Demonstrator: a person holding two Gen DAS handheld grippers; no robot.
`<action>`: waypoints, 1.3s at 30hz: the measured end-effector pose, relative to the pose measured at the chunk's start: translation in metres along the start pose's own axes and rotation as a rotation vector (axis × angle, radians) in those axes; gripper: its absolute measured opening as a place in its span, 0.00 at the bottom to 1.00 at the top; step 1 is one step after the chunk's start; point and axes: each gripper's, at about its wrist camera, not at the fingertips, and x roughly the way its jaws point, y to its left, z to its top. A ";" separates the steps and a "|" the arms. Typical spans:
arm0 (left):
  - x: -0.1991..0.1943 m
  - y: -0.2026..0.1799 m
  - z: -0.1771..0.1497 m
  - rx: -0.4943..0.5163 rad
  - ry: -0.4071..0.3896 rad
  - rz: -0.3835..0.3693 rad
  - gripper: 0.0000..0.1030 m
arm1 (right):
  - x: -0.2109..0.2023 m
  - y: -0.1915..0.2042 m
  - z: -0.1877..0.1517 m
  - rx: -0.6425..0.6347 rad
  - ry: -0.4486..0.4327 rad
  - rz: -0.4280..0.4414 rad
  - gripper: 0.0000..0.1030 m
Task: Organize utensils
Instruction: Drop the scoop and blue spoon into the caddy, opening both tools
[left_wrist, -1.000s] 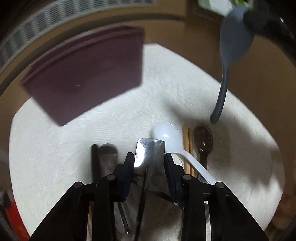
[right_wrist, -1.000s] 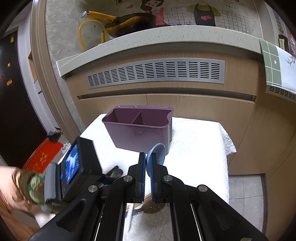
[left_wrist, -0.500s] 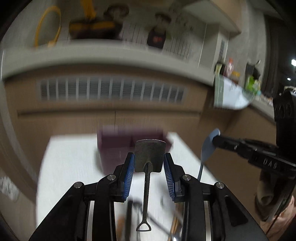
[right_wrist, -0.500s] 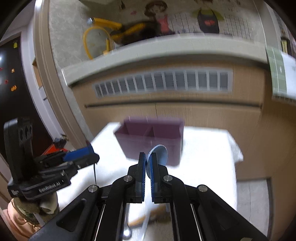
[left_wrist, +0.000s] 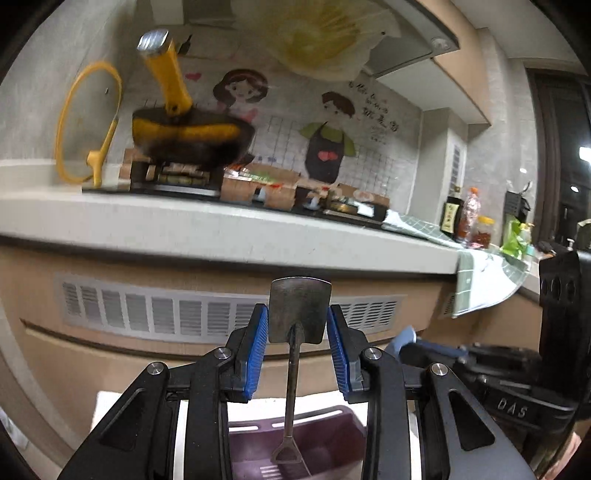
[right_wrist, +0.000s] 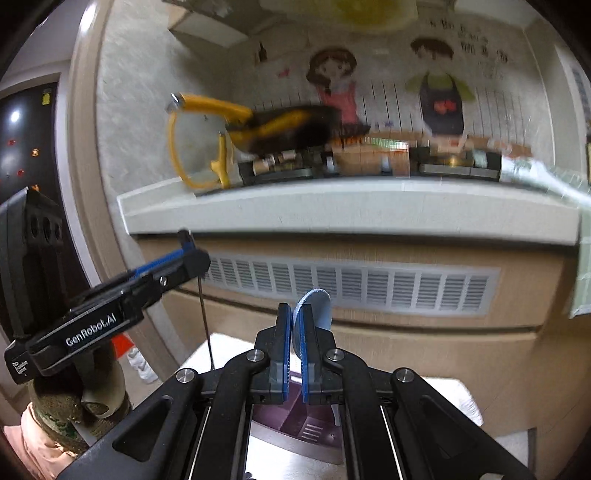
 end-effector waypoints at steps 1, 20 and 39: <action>0.009 0.003 -0.007 -0.007 0.013 0.005 0.33 | 0.009 -0.004 -0.005 0.011 0.025 0.003 0.04; 0.029 0.034 -0.098 -0.117 0.264 0.112 0.56 | 0.056 -0.017 -0.088 -0.031 0.241 -0.085 0.60; -0.110 0.029 -0.214 -0.110 0.522 0.238 0.70 | -0.032 0.010 -0.198 -0.176 0.432 -0.338 0.93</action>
